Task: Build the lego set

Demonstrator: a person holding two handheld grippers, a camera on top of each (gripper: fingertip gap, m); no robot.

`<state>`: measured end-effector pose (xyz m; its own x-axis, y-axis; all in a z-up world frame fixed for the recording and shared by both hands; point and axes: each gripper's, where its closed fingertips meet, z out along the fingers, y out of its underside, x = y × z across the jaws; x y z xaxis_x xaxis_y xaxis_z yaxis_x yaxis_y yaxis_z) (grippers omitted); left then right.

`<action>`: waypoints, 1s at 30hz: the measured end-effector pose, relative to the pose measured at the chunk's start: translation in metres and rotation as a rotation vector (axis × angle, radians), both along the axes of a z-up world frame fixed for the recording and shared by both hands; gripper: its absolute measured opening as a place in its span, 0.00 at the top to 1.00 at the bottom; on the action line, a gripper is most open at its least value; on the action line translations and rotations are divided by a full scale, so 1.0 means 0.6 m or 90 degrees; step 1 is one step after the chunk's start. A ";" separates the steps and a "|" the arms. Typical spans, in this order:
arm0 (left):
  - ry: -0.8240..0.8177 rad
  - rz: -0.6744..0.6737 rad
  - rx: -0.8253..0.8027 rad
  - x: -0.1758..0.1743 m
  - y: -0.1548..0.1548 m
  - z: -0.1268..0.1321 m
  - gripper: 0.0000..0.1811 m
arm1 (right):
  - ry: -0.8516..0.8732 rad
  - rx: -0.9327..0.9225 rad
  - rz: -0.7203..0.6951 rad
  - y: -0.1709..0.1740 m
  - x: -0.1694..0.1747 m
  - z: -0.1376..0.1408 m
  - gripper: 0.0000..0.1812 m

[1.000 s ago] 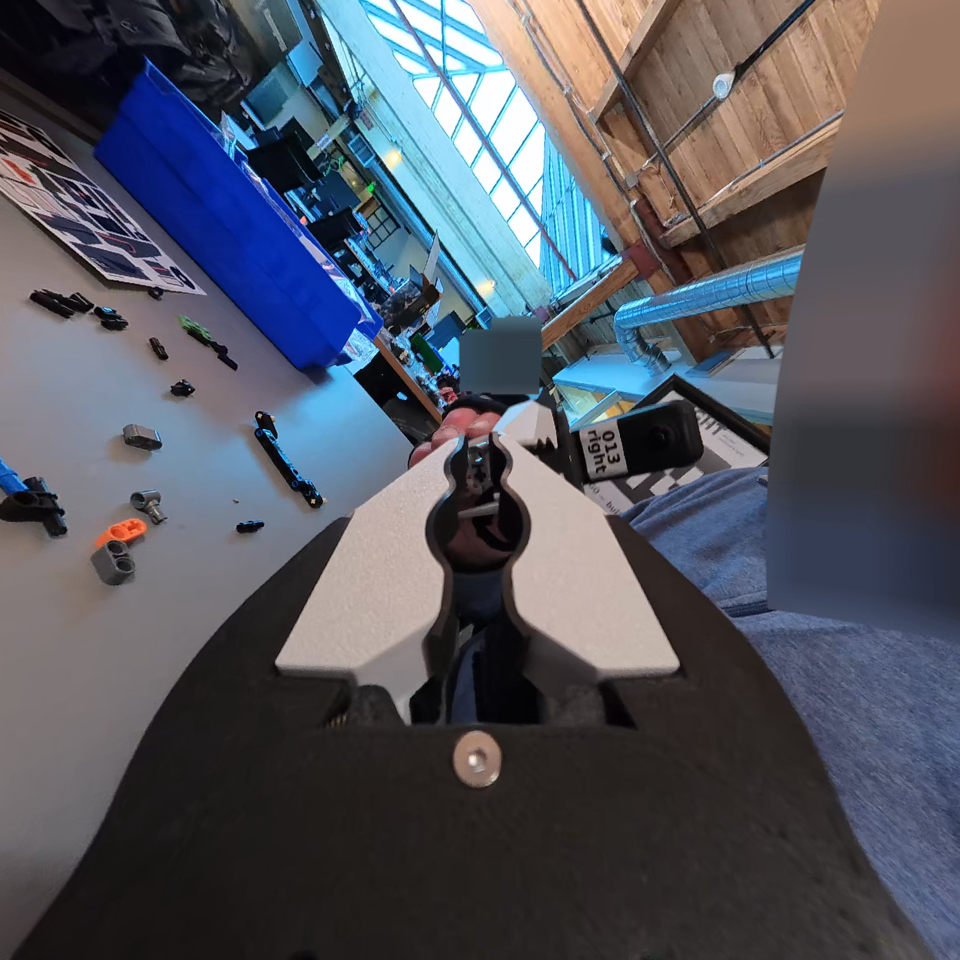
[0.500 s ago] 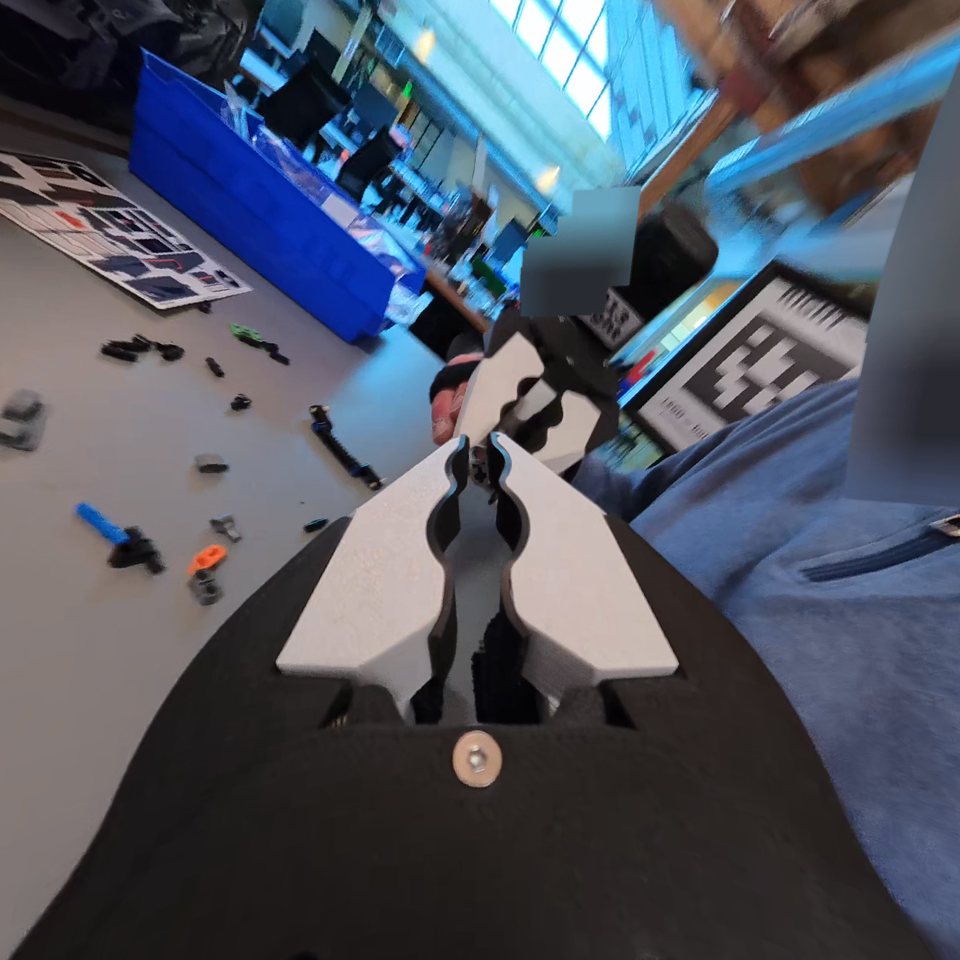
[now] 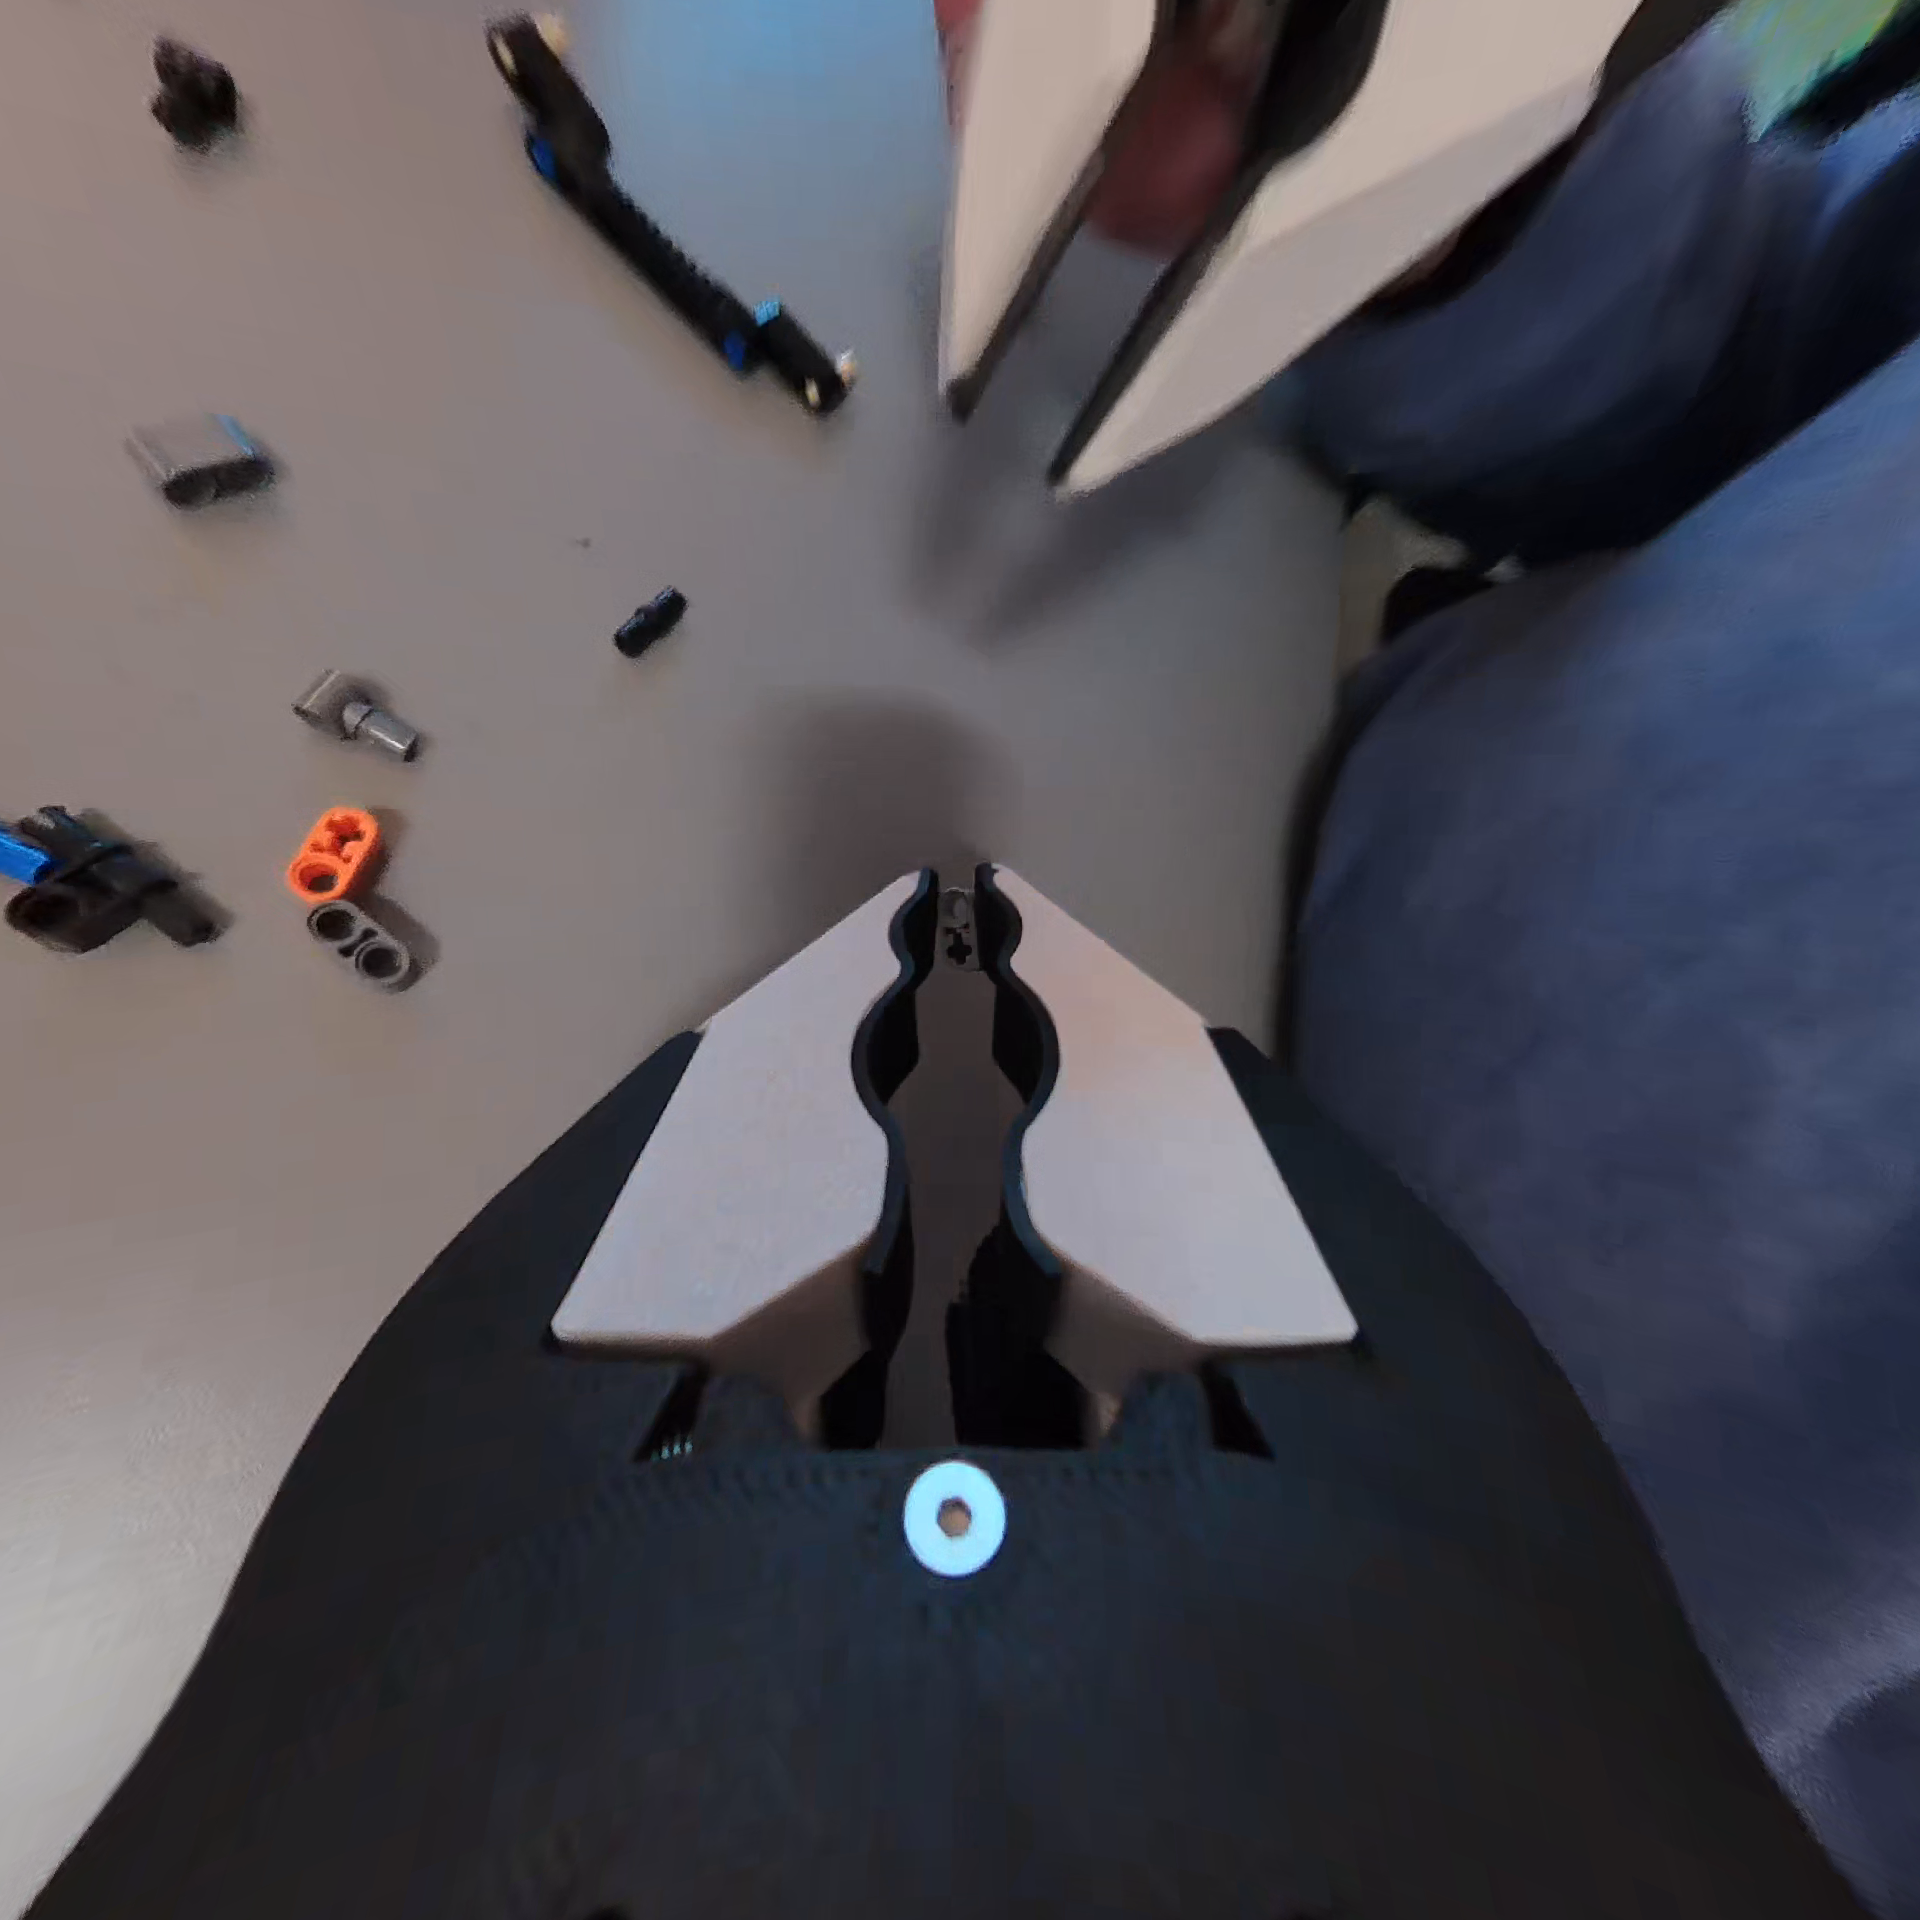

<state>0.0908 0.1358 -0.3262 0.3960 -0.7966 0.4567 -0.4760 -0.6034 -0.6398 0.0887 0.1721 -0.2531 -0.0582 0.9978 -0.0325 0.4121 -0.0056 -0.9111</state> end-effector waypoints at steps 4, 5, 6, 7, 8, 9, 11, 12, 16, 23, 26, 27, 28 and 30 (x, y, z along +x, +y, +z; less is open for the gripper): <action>0.015 -0.027 0.009 0.007 0.001 -0.011 0.97 | 0.005 -0.008 -0.001 0.003 0.007 -0.004 0.96; 0.029 -0.023 0.012 0.004 0.006 -0.018 0.97 | 0.005 -0.009 -0.002 0.004 0.008 -0.005 0.96; 0.032 -0.022 0.012 0.003 0.009 -0.021 0.97 | 0.006 -0.010 -0.002 0.005 0.009 -0.006 0.96; 0.025 -0.026 0.008 0.004 0.008 -0.020 0.97 | 0.007 -0.010 -0.002 0.006 0.010 -0.006 0.96; 0.026 -0.027 0.011 0.004 0.009 -0.020 0.96 | 0.008 -0.010 -0.002 0.007 0.011 -0.006 0.96; 0.032 -0.023 0.020 0.002 0.013 -0.022 0.96 | 0.010 -0.010 -0.002 0.007 0.011 -0.005 0.96; 0.029 -0.021 0.022 0.002 0.017 -0.021 0.93 | 0.012 -0.008 -0.004 0.009 0.013 -0.003 0.97; 0.029 -0.010 0.030 0.001 0.023 -0.020 0.91 | 0.013 -0.008 -0.005 0.010 0.013 -0.003 0.96; 0.021 0.034 0.069 -0.011 0.038 -0.004 0.86 | 0.013 0.001 -0.015 0.015 0.020 0.002 0.96; 0.026 0.121 0.147 -0.050 0.019 0.034 0.83 | 0.004 0.001 -0.033 0.023 0.036 -0.008 0.96; 0.050 0.145 0.159 -0.047 0.004 0.028 0.83 | -0.013 0.006 -0.032 0.024 0.037 -0.019 0.97; 0.057 0.154 0.167 -0.045 0.002 0.026 0.83 | -0.023 0.011 -0.030 0.024 0.038 -0.024 0.97; 0.058 0.155 0.175 -0.039 -0.001 0.026 0.84 | -0.035 0.016 -0.026 0.023 0.038 -0.030 0.97; 0.077 0.154 0.182 -0.029 -0.005 0.017 0.84 | -0.065 0.025 -0.019 0.020 0.039 -0.043 0.97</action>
